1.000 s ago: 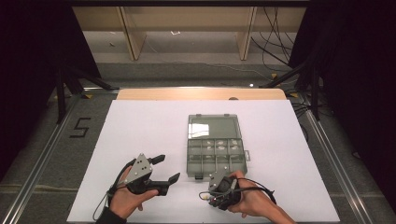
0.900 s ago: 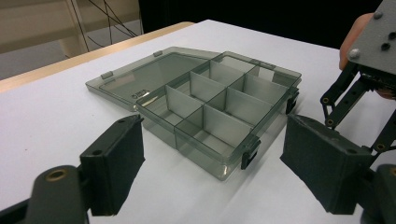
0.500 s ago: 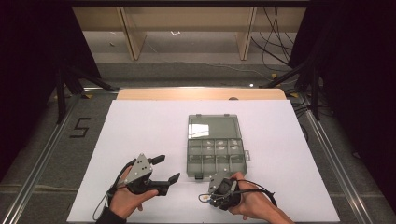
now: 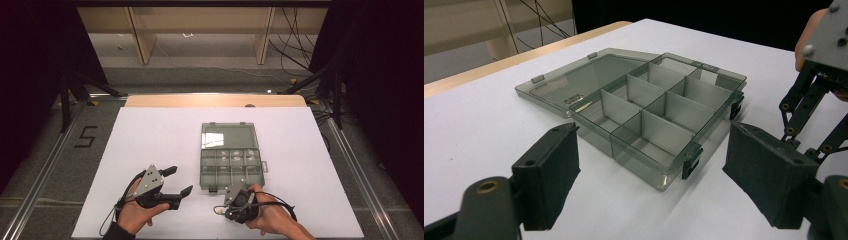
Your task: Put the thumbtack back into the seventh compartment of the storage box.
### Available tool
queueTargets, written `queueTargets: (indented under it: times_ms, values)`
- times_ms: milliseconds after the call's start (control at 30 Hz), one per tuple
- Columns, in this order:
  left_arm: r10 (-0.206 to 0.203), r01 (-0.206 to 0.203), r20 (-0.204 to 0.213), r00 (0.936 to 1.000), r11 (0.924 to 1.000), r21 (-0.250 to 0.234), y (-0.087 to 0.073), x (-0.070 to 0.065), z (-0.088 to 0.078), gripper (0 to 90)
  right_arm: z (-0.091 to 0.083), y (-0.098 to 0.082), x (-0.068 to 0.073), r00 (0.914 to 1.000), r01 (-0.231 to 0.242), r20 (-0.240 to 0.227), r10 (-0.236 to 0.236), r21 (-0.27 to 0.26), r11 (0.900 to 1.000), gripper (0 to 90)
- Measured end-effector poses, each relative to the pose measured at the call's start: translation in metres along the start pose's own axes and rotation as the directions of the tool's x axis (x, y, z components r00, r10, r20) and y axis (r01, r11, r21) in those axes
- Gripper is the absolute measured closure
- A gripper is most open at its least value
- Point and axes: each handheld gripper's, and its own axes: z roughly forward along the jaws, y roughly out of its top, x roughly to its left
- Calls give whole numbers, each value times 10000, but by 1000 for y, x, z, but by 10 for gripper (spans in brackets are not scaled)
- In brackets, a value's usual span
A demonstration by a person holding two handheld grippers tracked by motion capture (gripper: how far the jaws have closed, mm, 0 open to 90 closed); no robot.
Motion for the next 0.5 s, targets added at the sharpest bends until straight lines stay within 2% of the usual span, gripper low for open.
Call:
queueTargets:
  times_ms: [67, 200, 500]
  values:
    - [-4, 4, 2, 10000, 10000, -6, 0, 0, 0, 211, -2, 0, 0, 9999, -99, 112, 99, -60, 9999, 827]
    - [7, -7, 4, 10000, 10000, 4, 0, 0, 0, 211, -6, -1, -2, 9998, -174, -47, 174, -48, 9998, 826]
    - [17, -17, 10, 10000, 10000, 21, 0, 0, 0, 212, -21, 0, -6, 9996, -127, 264, 136, -312, 9994, 826]
